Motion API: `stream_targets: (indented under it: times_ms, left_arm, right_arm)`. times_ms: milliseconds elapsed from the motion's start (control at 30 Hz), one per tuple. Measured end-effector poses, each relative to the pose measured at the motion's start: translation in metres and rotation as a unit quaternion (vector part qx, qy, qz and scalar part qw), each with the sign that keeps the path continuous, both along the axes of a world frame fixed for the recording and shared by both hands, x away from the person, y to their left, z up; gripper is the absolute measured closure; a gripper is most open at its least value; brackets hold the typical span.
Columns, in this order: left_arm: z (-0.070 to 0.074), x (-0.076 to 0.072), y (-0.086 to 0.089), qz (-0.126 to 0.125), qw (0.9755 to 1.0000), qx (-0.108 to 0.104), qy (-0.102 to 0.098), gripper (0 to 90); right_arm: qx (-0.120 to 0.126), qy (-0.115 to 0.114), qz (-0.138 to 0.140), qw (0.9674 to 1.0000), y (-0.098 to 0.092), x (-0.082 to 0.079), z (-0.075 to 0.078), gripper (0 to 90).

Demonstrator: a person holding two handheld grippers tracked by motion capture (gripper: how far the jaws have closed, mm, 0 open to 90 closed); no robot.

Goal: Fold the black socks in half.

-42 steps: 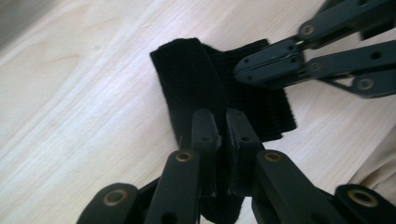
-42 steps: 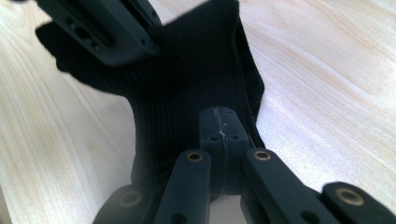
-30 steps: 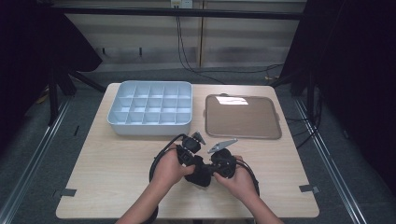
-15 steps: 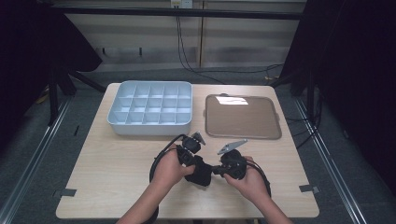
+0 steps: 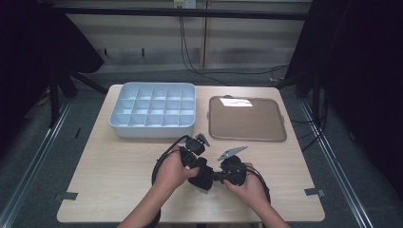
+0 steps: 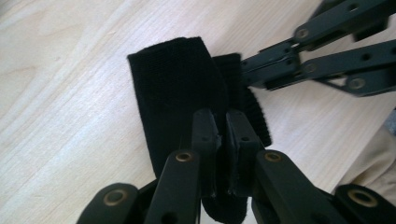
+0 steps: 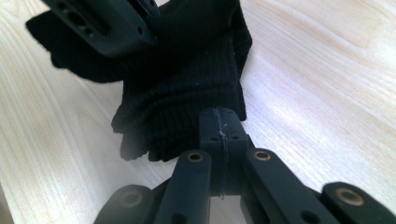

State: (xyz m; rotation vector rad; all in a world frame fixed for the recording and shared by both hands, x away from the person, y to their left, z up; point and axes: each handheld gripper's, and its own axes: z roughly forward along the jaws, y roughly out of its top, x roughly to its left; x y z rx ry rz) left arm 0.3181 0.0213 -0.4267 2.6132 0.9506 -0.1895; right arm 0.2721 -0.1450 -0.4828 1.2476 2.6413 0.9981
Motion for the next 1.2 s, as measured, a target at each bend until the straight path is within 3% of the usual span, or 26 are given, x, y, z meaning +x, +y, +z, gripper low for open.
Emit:
stream_targets:
  times_ms: [200, 333, 733, 1000, 1200]
  left_arm:
    - [-0.003, -0.001, -0.004, -0.002, 0.9999, 0.007, 0.008, 83.6]
    - [-0.01, -0.001, -0.005, -0.016, 0.9994, 0.028, 0.008, 83.6]
    - [-0.017, -0.004, -0.008, -0.012, 0.9995, 0.028, 0.003, 83.2]
    - [-0.019, -0.006, -0.003, -0.002, 0.9999, 0.01, 0.002, 82.5]
    - [-0.019, -0.006, -0.002, -0.002, 1.0, 0.008, 0.0, 82.1]
  right_arm:
    - [0.0, -0.004, 0.006, 1.0, 0.008, 0.001, -0.001, 90.0]
    - [0.002, -0.003, 0.005, 1.0, 0.006, 0.002, -0.002, 90.0]
    - [-0.001, -0.001, 0.002, 1.0, 0.005, 0.002, -0.003, 90.0]
    - [0.003, -0.003, -0.002, 1.0, 0.0, 0.002, -0.004, 89.4]
    - [0.005, 0.001, -0.008, 1.0, -0.001, 0.003, -0.001, 88.4]
